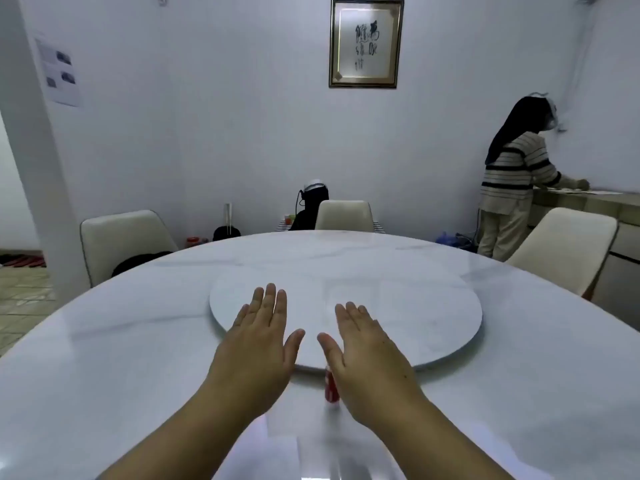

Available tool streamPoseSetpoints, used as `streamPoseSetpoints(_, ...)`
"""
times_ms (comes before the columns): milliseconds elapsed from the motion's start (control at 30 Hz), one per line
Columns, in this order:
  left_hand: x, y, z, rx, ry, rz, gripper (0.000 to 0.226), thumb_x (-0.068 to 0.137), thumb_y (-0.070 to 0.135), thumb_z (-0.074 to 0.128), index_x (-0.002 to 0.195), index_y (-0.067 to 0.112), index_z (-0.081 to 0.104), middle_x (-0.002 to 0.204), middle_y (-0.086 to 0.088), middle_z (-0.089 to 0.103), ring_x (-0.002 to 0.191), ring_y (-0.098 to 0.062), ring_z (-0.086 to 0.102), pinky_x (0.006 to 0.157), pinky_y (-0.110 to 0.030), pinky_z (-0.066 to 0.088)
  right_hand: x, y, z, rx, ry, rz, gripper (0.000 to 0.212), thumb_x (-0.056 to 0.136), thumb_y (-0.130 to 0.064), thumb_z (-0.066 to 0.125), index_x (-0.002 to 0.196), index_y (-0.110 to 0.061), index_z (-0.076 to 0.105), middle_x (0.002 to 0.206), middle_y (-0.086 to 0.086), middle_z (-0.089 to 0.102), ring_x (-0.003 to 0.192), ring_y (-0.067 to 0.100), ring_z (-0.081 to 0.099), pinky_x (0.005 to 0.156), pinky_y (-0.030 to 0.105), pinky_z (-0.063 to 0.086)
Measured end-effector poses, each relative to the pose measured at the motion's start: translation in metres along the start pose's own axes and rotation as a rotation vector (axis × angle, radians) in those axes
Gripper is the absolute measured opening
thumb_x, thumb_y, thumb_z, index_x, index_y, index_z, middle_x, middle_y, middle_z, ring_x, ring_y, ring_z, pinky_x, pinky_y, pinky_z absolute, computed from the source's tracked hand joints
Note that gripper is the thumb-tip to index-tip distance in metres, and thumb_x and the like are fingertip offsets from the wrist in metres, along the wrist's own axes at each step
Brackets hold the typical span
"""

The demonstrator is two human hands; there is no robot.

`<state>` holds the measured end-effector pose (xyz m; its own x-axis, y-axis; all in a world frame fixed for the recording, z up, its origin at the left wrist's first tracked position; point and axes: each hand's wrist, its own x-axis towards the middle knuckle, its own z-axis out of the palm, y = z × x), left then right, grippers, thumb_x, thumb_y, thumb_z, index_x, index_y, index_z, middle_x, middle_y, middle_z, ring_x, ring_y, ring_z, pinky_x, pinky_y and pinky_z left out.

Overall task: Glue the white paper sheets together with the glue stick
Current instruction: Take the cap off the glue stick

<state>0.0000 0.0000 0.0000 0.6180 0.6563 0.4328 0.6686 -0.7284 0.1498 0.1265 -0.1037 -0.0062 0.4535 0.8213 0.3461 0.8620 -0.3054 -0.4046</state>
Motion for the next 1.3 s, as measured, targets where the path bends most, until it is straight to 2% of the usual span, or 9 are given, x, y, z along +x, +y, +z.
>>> streamPoseSetpoints(200, -0.056, -0.004, 0.039, 0.015, -0.03, 0.008, 0.062, 0.098, 0.045, 0.015, 0.149, 0.015, -0.004, 0.16, -0.002, -0.006, 0.146, -0.013, -0.01, 0.114, -0.024, -0.004, -0.023, 0.005, 0.037, 0.045, -0.004, -0.077, 0.045, 0.102, -0.031, 0.034, 0.147, -0.024, 0.033, 0.159, -0.005, 0.024, 0.14, 0.011, 0.032, 0.107, 0.025, 0.031)
streamPoseSetpoints(300, -0.067, -0.004, 0.046, -0.002, -0.061, -0.013, 0.062, 0.098, 0.044, 0.016, 0.149, 0.015, -0.003, 0.16, -0.002, -0.005, 0.146, -0.013, -0.009, 0.116, -0.025, -0.002, -0.02, 0.009, 0.039, 0.15, 0.095, -0.075, 0.04, 0.098, -0.008, 0.038, 0.134, -0.021, 0.051, 0.143, -0.008, 0.047, 0.103, 0.002, 0.057, 0.086, 0.018, 0.042)
streamPoseSetpoints(533, -0.068, 0.015, 0.056, -0.401, -0.236, -0.023, 0.065, 0.096, 0.05, 0.028, 0.149, 0.026, 0.001, 0.158, 0.013, -0.004, 0.141, 0.002, -0.012, 0.112, -0.021, 0.006, -0.024, 0.007, 0.045, 0.426, 0.249, -0.014, 0.033, 0.09, 0.0, 0.049, 0.107, -0.021, 0.068, 0.1, -0.008, 0.053, 0.079, -0.037, 0.04, 0.064, -0.006, 0.034)
streamPoseSetpoints(633, -0.065, 0.028, 0.052, -0.58, -0.214, -0.002, 0.058, 0.094, 0.048, 0.037, 0.146, 0.03, 0.022, 0.154, 0.013, 0.024, 0.144, -0.006, 0.013, 0.114, -0.026, 0.019, -0.03, 0.003, 0.033, 0.53, 0.314, -0.042, 0.028, 0.088, -0.001, 0.055, 0.098, -0.022, 0.071, 0.098, -0.007, 0.059, 0.08, -0.027, 0.049, 0.062, -0.003, 0.039)
streamPoseSetpoints(733, -0.068, 0.038, 0.042, -0.795, 0.018, 0.022, 0.017, 0.09, 0.038, 0.052, 0.106, 0.04, 0.055, 0.104, 0.016, 0.064, 0.101, -0.001, 0.057, 0.081, -0.019, 0.044, -0.036, -0.003, 0.011, 0.722, 0.359, -0.079, 0.026, 0.082, -0.007, 0.066, 0.087, -0.032, 0.071, 0.09, -0.008, 0.065, 0.081, -0.002, 0.061, 0.068, 0.011, 0.05)
streamPoseSetpoints(900, -0.073, 0.035, 0.025, -1.258, -0.053, -0.062, 0.013, 0.089, 0.019, 0.058, 0.096, 0.022, 0.068, 0.078, 0.005, 0.071, 0.075, -0.012, 0.065, 0.066, -0.021, 0.053, -0.048, -0.01, -0.016, 1.142, 0.198, -0.09, 0.015, 0.078, -0.012, 0.076, 0.085, -0.025, 0.075, 0.071, 0.002, 0.069, 0.069, 0.007, 0.066, 0.065, 0.019, 0.053)
streamPoseSetpoints(1067, -0.083, 0.028, 0.017, -1.589, -0.304, -0.031, 0.032, 0.082, 0.029, 0.054, 0.101, 0.007, 0.069, 0.084, -0.011, 0.069, 0.072, -0.021, 0.064, 0.062, -0.024, 0.05, -0.053, -0.002, -0.026, 1.382, -0.156, -0.105, 0.035, 0.076, -0.028, 0.063, 0.11, -0.022, 0.064, 0.1, 0.004, 0.076, 0.092, 0.014, 0.071, 0.08, 0.028, 0.056)
streamPoseSetpoints(1233, -0.086, 0.034, 0.016, -1.652, -0.301, -0.021, 0.035, 0.083, 0.029, 0.053, 0.102, 0.003, 0.067, 0.082, -0.012, 0.068, 0.07, -0.021, 0.063, 0.06, -0.025, 0.05, -0.054, -0.01, -0.025, 1.247, 0.042, -0.043, 0.033, 0.057, -0.04, 0.077, 0.088, -0.028, 0.077, 0.085, 0.003, 0.066, 0.071, 0.002, 0.066, 0.063, 0.017, 0.053)
streamPoseSetpoints(1300, -0.086, 0.034, 0.015, -1.696, -0.299, -0.016, 0.033, 0.083, 0.028, 0.053, 0.1, 0.004, 0.068, 0.082, -0.012, 0.068, 0.069, -0.021, 0.063, 0.06, -0.025, 0.05, -0.053, -0.007, -0.025, 1.307, 0.01, -0.057, 0.03, 0.068, -0.031, 0.072, 0.098, -0.028, 0.072, 0.085, 0.008, 0.069, 0.079, 0.009, 0.069, 0.073, 0.026, 0.057)
